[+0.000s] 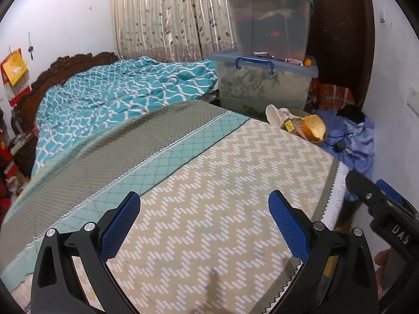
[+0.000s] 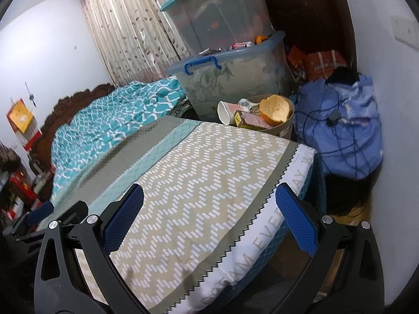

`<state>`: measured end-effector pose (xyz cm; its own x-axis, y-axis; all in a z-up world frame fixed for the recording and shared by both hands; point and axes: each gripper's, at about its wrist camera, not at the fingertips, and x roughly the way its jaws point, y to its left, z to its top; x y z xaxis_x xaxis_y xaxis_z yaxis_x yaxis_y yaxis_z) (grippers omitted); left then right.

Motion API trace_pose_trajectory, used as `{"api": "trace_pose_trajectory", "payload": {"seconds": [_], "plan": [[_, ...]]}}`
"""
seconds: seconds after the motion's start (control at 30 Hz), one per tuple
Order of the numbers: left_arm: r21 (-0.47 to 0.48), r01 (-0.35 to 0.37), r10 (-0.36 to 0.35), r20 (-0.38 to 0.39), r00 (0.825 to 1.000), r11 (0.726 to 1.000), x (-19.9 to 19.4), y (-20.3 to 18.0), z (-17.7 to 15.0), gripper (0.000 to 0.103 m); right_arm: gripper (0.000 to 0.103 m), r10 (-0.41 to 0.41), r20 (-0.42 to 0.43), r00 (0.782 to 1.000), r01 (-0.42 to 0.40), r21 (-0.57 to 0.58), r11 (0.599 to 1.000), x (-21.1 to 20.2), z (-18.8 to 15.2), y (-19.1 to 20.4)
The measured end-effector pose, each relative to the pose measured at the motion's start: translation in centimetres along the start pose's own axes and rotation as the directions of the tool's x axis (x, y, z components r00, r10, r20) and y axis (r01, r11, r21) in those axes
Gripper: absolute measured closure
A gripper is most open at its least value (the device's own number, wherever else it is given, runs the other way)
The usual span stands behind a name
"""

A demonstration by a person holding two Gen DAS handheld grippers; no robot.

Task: Collect trash

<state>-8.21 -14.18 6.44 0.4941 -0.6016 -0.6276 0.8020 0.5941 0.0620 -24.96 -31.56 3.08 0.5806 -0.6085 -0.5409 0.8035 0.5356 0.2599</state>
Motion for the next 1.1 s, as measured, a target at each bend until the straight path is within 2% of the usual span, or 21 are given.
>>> {"api": "trace_pose_trajectory", "payload": {"seconds": [0.17, 0.37, 0.6, 1.1], "plan": [[-0.036, -0.007, 0.006, -0.034, 0.999, 0.999, 0.8, 0.8, -0.6, 0.009, 0.003, -0.067, 0.008, 0.998, 0.067, -0.128, 0.99, 0.0, 0.4, 2.1], [-0.11, -0.053, 0.047, -0.058, 0.997, 0.993, 1.2, 2.7, -0.9, 0.009, 0.003, -0.079, 0.062, 0.995, 0.089, -0.171, 0.981, -0.5, 0.8, 3.6], [-0.157, -0.078, 0.071, -0.052, 0.996, 0.985, 0.9, 3.5, -0.6, 0.009, 0.003, -0.087, 0.05, 0.995, 0.093, -0.139, 0.986, -0.1, 1.7, 3.1], [-0.111, -0.083, 0.077, -0.051, 0.996, 0.99, 0.9, 1.0, -0.1, 0.009, 0.003, -0.085, 0.07, 0.994, 0.092, -0.103, 0.99, -0.5, 3.4, 2.0]]}}
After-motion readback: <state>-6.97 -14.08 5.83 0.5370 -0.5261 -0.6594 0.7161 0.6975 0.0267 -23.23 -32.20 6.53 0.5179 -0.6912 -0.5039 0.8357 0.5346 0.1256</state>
